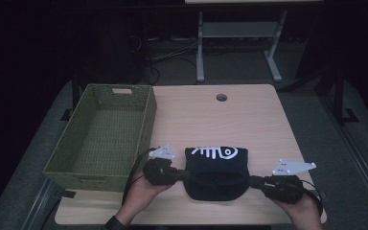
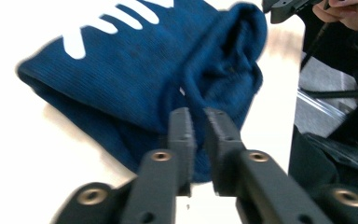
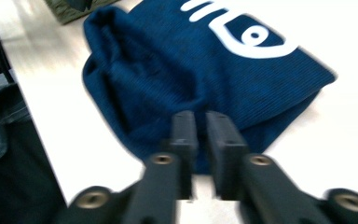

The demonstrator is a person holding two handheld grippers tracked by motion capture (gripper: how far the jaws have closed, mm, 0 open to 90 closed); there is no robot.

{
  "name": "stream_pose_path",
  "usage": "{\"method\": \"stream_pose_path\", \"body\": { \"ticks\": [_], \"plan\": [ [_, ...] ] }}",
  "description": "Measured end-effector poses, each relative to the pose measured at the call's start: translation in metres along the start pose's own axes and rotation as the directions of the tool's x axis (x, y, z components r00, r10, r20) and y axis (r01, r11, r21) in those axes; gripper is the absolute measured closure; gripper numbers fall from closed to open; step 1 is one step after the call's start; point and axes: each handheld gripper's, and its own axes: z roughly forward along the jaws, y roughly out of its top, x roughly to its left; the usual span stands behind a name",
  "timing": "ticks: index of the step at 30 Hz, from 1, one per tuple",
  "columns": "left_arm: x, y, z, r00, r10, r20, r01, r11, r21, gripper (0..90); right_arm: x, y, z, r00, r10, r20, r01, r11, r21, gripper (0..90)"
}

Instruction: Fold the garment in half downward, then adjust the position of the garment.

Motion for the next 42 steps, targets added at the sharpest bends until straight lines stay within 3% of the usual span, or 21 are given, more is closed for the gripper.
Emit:
{"method": "stream_pose_path", "body": {
  "ticks": [1, 3, 4, 7, 10, 17, 23, 24, 32, 39, 42],
  "plan": [
    [0.002, 0.003, 0.000, 0.9999, -0.009, -0.013, 0.009, 0.9999, -0.012, 89.9, -0.004, 0.006, 0.001, 0.9999, -0.003, 0.013, 0.003, 1.000, -0.005, 89.7],
    [0.004, 0.009, 0.001, 0.9995, -0.008, -0.031, 0.008, 0.9999, -0.014, 89.9, -0.006, 0.008, 0.002, 0.9999, -0.006, 0.015, 0.006, 1.000, -0.006, 89.7],
    [0.004, 0.015, 0.004, 0.9977, -0.022, -0.064, 0.021, 0.9996, -0.019, 89.9, -0.010, 0.013, 0.005, 0.9998, -0.007, 0.020, 0.007, 1.000, -0.006, 89.9],
    [0.006, 0.019, 0.009, 0.9959, -0.022, -0.088, 0.021, 0.9996, -0.018, 89.9, -0.013, 0.018, 0.009, 0.9999, -0.009, 0.014, 0.009, 1.000, -0.010, 89.9],
    [0.011, 0.030, 0.018, 0.9910, -0.016, -0.133, 0.014, 0.9998, -0.015, 89.9, -0.016, 0.025, 0.019, 0.9997, -0.023, 0.011, 0.023, 1.000, -0.004, 90.0],
    [0.023, 0.047, 0.029, 0.9833, -0.018, -0.181, 0.013, 0.9994, -0.031, 89.9, -0.016, 0.031, 0.031, 0.9991, -0.042, 0.005, 0.042, 0.999, 0.005, 90.0],
    [0.039, 0.054, 0.046, 0.9798, -0.039, -0.196, 0.038, 0.9992, -0.010, 89.9, -0.015, 0.031, 0.036, 0.9990, -0.045, -0.005, 0.045, 0.999, 0.016, 90.0],
    [0.043, 0.053, 0.053, 0.9791, -0.036, -0.200, 0.039, 0.9991, 0.014, 89.9, -0.013, 0.030, 0.036, 0.9990, -0.043, -0.011, 0.043, 0.999, 0.018, 90.0],
    [0.049, 0.045, 0.070, 0.9789, -0.040, -0.201, 0.053, 0.9966, 0.063, 89.9, -0.008, 0.016, 0.044, 0.9982, -0.034, -0.048, 0.037, 0.997, 0.062, 90.0],
    [0.054, 0.043, 0.085, 0.9814, -0.014, -0.192, 0.037, 0.9924, 0.118, 90.0, -0.001, 0.005, 0.054, 0.9973, -0.030, -0.066, 0.037, 0.994, 0.107, 90.0],
    [0.057, 0.045, 0.094, 0.9828, -0.004, -0.185, 0.029, 0.9905, 0.134, 90.0, 0.006, 0.000, 0.062, 0.9960, -0.050, -0.075, 0.059, 0.990, 0.129, 90.0]
  ]
}}
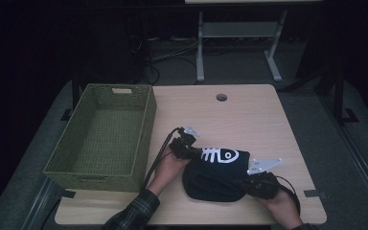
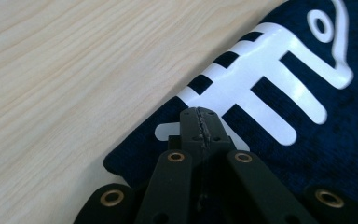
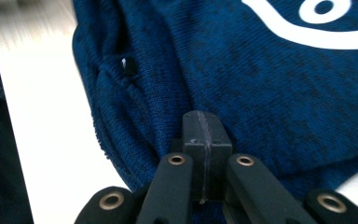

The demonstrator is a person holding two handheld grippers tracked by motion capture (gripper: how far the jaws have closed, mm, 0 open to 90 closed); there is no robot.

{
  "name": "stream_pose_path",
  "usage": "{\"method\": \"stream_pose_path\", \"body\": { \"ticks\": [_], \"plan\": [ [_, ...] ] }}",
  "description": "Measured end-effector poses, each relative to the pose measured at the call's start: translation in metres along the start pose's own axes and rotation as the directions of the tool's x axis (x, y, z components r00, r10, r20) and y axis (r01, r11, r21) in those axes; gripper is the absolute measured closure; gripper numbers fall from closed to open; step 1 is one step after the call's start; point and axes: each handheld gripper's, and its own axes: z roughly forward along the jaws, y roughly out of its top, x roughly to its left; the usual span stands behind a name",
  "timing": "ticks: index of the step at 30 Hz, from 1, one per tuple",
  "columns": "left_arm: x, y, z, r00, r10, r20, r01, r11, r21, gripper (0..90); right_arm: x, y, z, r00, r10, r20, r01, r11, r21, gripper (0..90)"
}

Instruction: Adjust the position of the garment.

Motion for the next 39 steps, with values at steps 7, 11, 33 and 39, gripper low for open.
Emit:
{"method": "stream_pose_path", "body": {
  "ticks": [7, 11, 33, 39],
  "plan": [
    [0.000, 0.006, 0.011, 0.9998, 0.009, 0.018, -0.009, 0.9999, 0.006, 90.0, 0.013, -0.001, 0.010, 0.9997, -0.017, -0.020, 0.018, 1.000, 0.010, 90.0],
    [0.001, 0.009, 0.015, 0.9993, 0.026, 0.026, -0.026, 0.9996, 0.011, 90.0, 0.019, 0.000, 0.013, 0.9991, -0.036, -0.021, 0.036, 0.999, 0.012, 90.0],
    [-0.045, -0.014, -0.047, 0.9962, 0.073, 0.049, -0.070, 0.9963, -0.051, 90.0, -0.027, 0.022, -0.017, 0.9872, 0.009, 0.159, 0.012, 0.991, -0.134, 90.0],
    [-0.050, -0.035, -0.036, 0.9951, 0.090, 0.041, -0.092, 0.9949, 0.043, 90.0, -0.040, 0.017, -0.002, 0.9844, 0.029, 0.174, -0.017, 0.997, -0.069, 90.0]
  ]
}}
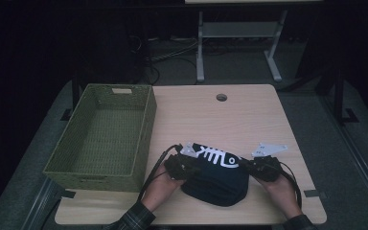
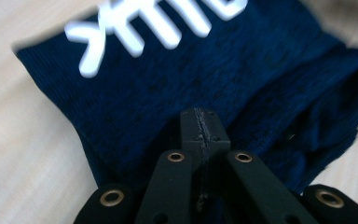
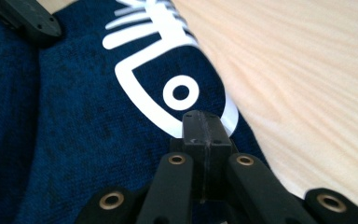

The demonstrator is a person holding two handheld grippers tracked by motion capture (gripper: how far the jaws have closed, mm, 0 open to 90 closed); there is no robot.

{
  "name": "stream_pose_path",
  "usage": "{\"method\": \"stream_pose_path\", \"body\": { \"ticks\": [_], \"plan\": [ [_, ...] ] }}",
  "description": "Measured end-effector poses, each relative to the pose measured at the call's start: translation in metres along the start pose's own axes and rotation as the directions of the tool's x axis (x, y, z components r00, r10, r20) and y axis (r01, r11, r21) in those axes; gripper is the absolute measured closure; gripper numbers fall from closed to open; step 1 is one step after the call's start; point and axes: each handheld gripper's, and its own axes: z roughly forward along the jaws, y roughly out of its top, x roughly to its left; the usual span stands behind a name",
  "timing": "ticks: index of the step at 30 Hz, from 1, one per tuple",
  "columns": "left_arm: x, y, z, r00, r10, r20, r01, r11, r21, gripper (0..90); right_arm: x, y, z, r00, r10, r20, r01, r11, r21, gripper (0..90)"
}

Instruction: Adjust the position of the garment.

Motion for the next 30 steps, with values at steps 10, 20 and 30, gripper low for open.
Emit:
{"method": "stream_pose_path", "body": {
  "ticks": [10, 20, 30],
  "plan": [
    [0.019, 0.003, 0.008, 0.9923, 0.017, -0.122, -0.014, 0.9995, 0.029, 90.0, 0.010, -0.006, 0.005, 0.9994, 0.001, -0.036, 0.001, 0.999, 0.051, 90.0],
    [0.026, 0.005, 0.003, 0.9953, -0.020, -0.095, 0.020, 0.9998, -0.006, 89.0, 0.017, -0.007, 0.000, 0.9992, -0.014, -0.038, 0.015, 0.999, 0.031, 88.8],
    [0.032, 0.012, -0.011, 0.9948, -0.076, -0.067, 0.070, 0.9940, -0.083, 55.8, 0.014, -0.020, -0.031, 0.9986, 0.032, 0.043, -0.030, 0.999, -0.041, 57.9]
  ]
}}
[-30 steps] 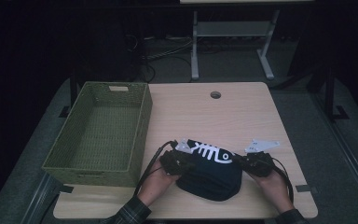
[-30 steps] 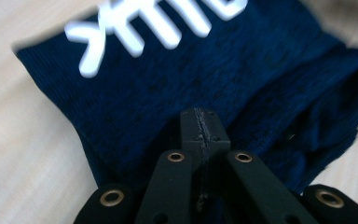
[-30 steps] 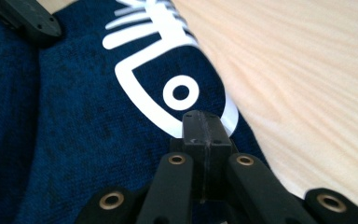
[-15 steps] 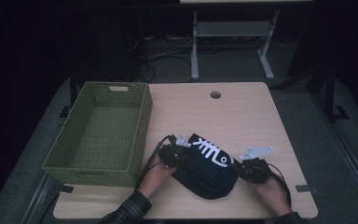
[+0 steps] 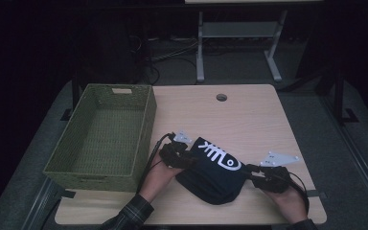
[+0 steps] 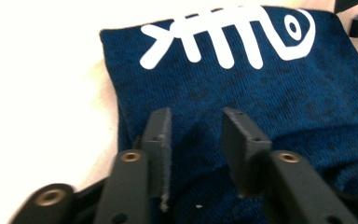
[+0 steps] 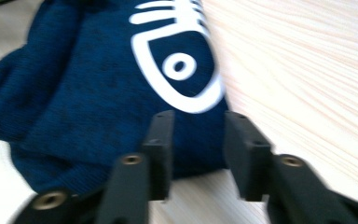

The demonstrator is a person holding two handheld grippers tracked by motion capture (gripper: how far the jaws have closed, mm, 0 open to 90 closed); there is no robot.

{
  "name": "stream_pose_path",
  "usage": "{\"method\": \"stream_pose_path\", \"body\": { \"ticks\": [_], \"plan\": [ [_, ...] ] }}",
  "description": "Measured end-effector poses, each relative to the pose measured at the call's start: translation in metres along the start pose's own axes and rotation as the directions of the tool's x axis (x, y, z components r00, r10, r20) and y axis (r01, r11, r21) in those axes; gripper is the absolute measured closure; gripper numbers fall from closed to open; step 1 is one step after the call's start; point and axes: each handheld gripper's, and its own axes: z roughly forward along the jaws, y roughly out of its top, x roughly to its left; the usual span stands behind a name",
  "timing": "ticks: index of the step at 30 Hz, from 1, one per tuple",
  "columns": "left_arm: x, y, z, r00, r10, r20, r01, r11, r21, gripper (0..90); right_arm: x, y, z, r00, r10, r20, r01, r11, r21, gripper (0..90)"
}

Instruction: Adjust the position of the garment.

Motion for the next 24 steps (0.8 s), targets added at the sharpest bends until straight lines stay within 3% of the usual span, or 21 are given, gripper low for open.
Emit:
{"method": "stream_pose_path", "body": {
  "ticks": [4, 6, 8, 10, 11, 18, 24],
  "plan": [
    [0.005, 0.007, 0.001, 1.0000, -0.008, -0.003, 0.008, 1.0000, -0.006, 46.0, -0.007, -0.015, -0.010, 0.9962, 0.055, 0.067, -0.054, 0.998, -0.015, 42.8],
    [0.007, 0.008, 0.001, 1.0000, -0.009, -0.001, 0.009, 0.9999, -0.013, 43.3, -0.009, -0.018, -0.012, 0.9952, 0.061, 0.076, -0.060, 0.998, -0.013, 39.8],
    [0.009, 0.010, 0.002, 0.9998, -0.017, -0.006, 0.017, 0.9993, -0.032, 39.4, -0.013, -0.028, -0.016, 0.9900, 0.076, 0.119, -0.077, 0.997, -0.001, 26.7],
    [0.011, 0.012, 0.003, 0.9997, -0.021, -0.012, 0.020, 0.9989, -0.042, 37.3, -0.014, -0.031, -0.016, 0.9874, 0.084, 0.134, -0.086, 0.996, 0.009, 23.9],
    [0.013, 0.013, 0.005, 0.9997, -0.022, -0.013, 0.021, 0.9989, -0.042, 33.0, -0.018, -0.039, -0.017, 0.9834, 0.093, 0.156, -0.098, 0.995, 0.025, 17.7],
    [0.021, 0.010, 0.015, 0.9987, -0.050, -0.004, 0.050, 0.9986, -0.020, 23.3, -0.027, -0.051, -0.010, 0.9769, 0.101, 0.189, -0.114, 0.992, 0.057, 13.2],
    [0.028, 0.005, 0.025, 0.9979, -0.065, -0.004, 0.065, 0.9978, 0.010, 18.5, -0.028, -0.054, -0.006, 0.9781, 0.101, 0.182, -0.113, 0.992, 0.055, 12.1]
  ]
}}
